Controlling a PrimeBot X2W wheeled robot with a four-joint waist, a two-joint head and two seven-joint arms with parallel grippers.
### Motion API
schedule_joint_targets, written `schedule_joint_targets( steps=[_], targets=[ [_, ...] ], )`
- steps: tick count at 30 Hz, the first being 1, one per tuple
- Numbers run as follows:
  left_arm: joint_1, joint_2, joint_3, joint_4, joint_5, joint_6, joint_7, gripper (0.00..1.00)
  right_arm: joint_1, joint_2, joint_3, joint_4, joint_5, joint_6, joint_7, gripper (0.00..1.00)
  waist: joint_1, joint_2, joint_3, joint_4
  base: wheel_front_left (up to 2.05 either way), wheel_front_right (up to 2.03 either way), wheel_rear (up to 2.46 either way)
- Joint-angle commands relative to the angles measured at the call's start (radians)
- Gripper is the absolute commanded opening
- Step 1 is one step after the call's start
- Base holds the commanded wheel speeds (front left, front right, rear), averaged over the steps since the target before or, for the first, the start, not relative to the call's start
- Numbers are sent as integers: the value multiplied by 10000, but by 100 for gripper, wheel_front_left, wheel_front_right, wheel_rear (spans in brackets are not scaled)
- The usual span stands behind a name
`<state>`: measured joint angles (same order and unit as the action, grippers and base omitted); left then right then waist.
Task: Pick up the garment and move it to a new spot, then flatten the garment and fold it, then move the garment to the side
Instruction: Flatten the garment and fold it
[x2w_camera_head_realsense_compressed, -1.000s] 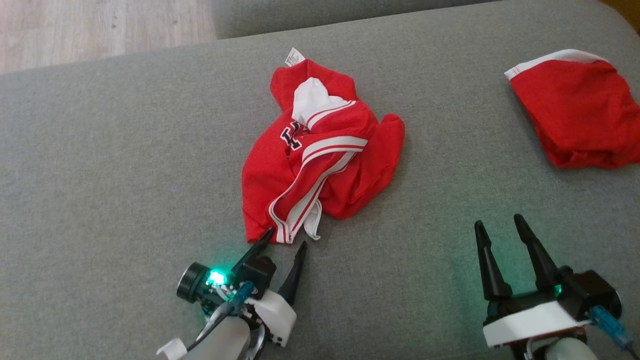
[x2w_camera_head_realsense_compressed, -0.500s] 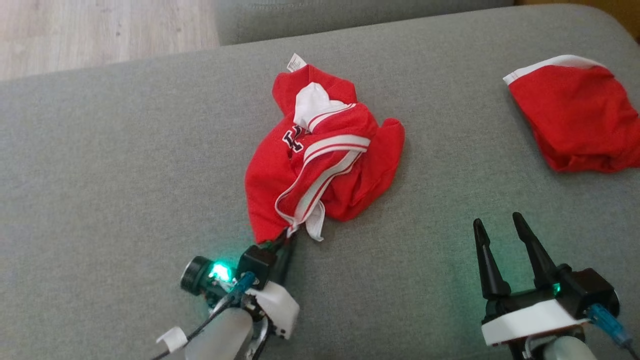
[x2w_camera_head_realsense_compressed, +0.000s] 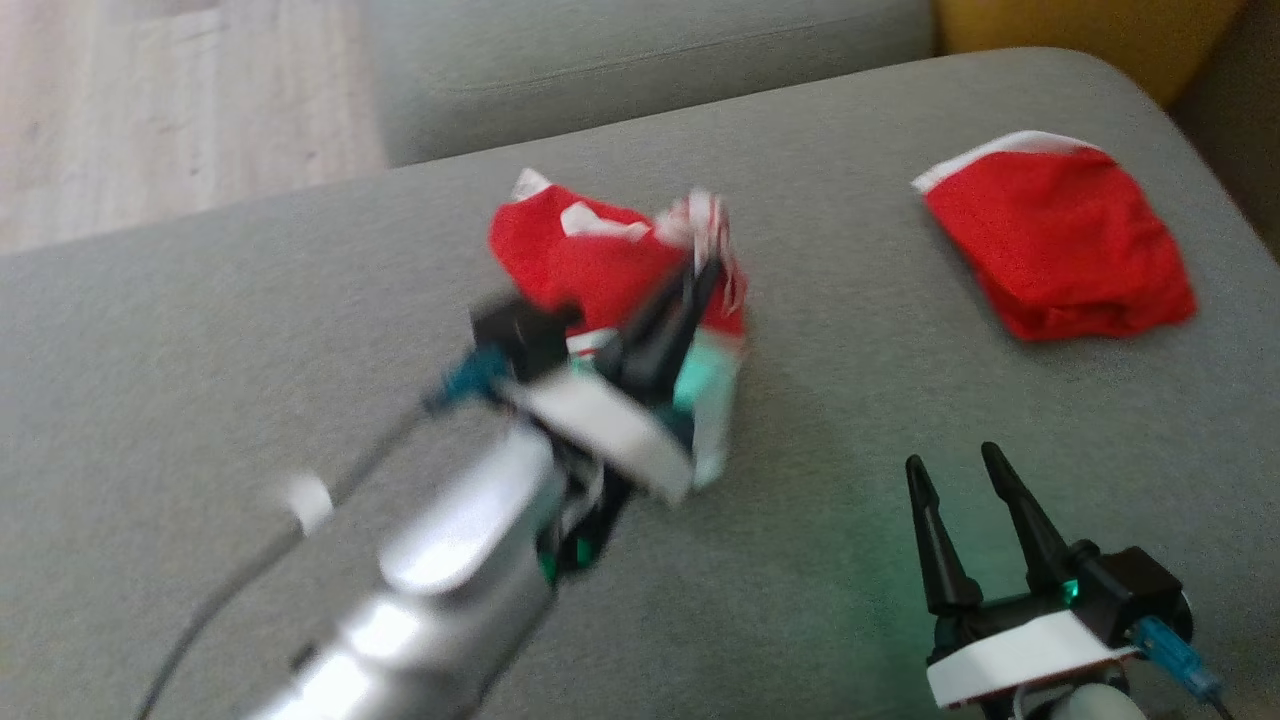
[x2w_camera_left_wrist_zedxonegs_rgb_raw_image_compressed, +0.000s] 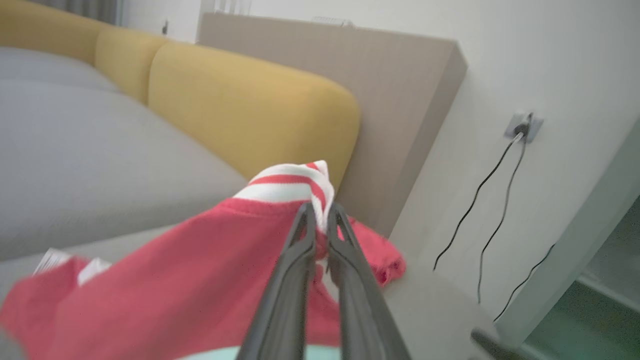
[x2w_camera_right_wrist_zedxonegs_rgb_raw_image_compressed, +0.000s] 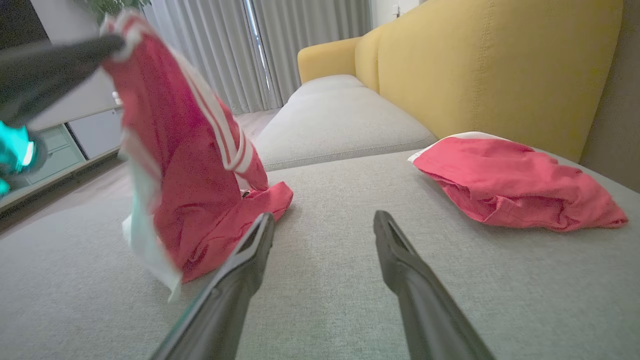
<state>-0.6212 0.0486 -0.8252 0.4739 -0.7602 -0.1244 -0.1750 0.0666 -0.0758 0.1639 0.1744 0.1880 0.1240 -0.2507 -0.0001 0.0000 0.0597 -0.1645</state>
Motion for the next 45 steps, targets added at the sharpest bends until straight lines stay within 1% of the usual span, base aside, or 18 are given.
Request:
schedule_joint_targets(
  steps=[1, 6, 7, 11, 13, 15, 17, 19, 24, 27, 29, 32, 34, 38, 39, 40, 43, 45],
  targets=[
    [-1265, 16, 562, -694, -472, -57, 98, 0, -322, 19, 268, -288, 51, 67, -111, 100, 1, 0, -196, -498, 0, 0, 0],
    [-3421, 54, 1168, -1064, -1318, -60, 380, 0, -310, 97, 193, -382, 65, 67, -111, 100, 1, 0, -291, -839, 0, 0, 0],
    [-3421, 54, 1168, -1064, -1318, -60, 380, 0, -310, 97, 193, -382, 65, 67, -111, 100, 1, 0, -291, -839, 0, 0, 0],
    [-4821, 98, 1889, -656, -1652, -54, 201, 0, -229, 124, 125, -407, 76, 67, -111, 100, 1, 0, -384, -873, 0, 0, 0],
    [-5131, 224, 2186, -251, -1654, 60, 34, 0, -199, 135, 58, -433, 65, 67, -111, 100, 1, 0, -398, -820, 0, 0, 0],
    [-5028, 360, 2485, 95, -1752, 242, -158, 0, -171, 151, -25, -496, 47, 67, -111, 100, 1, 0, -363, -720, 0, 0, 0],
    [-4501, 556, 2646, 390, -1900, 383, -235, 0, -123, 165, -93, -557, 39, 67, -111, 100, 1, 0, -315, -570, 0, 0, 0],
    [-3624, 831, 2759, 663, -2036, 583, -306, 0, -56, 174, -186, -598, 26, 67, -111, 100, 1, 0, -283, -400, 0, 0, 0],
    [-738, 1495, 3472, 1163, -2605, 1202, -663, 0, 69, 176, -442, -675, -45, 67, -111, 100, 1, 0, -46, 41, 0, 0, 0],
    [821, 1630, 4024, 1266, -2828, 1425, -810, 0, 106, 137, -543, -693, -73, 67, -111, 100, 1, 0, 139, 359, 0, 0, 0],
    [1616, 1578, 4410, 1182, -2801, 1477, -852, 0, 141, 110, -582, -691, -97, 67, -111, 100, 1, 0, 228, 555, 0, 0, 0],
    [2612, 1339, 5373, 682, -2393, 1545, -862, 0, 157, 92, -594, -714, -125, 67, -111, 100, 1, 0, 326, 814, 0, 0, 0],
    [3180, 1150, 5862, 336, -1904, 1552, -864, 0, 142, 60, -594, -726, -129, 67, -111, 100, 1, 0, 367, 963, 0, 0, 0],
    [3985, 837, 6487, -316, -675, 1549, -865, 0, 102, -27, -567, -710, -132, 67, -111, 100, 1, 0, 407, 1204, 0, 0, 0],
    [4125, 764, 6642, -501, -348, 1543, -866, 28, 89, -41, -563, -704, -131, 67, -111, 100, 1, 0, 412, 1246, 0, 0, 0],
    [4239, 722, 6763, -696, 66, 1549, -866, 100, 75, -54, -551, -697, -128, 67, -111, 100, 1, 0, 422, 1285, 0, 0, 0],
    [4540, 642, 6990, -1345, 1702, 1734, -866, 100, 53, -84, -505, -673, -126, 67, -111, 100, 1, 0, 438, 1379, 0, 0, 0],
    [4791, 560, 6936, -1812, 2861, 1886, -867, 100, 53, -89, -493, -664, -124, 67, -111, 100, 1, 0, 439, 1413, 0, 0, 0]
  ],
)
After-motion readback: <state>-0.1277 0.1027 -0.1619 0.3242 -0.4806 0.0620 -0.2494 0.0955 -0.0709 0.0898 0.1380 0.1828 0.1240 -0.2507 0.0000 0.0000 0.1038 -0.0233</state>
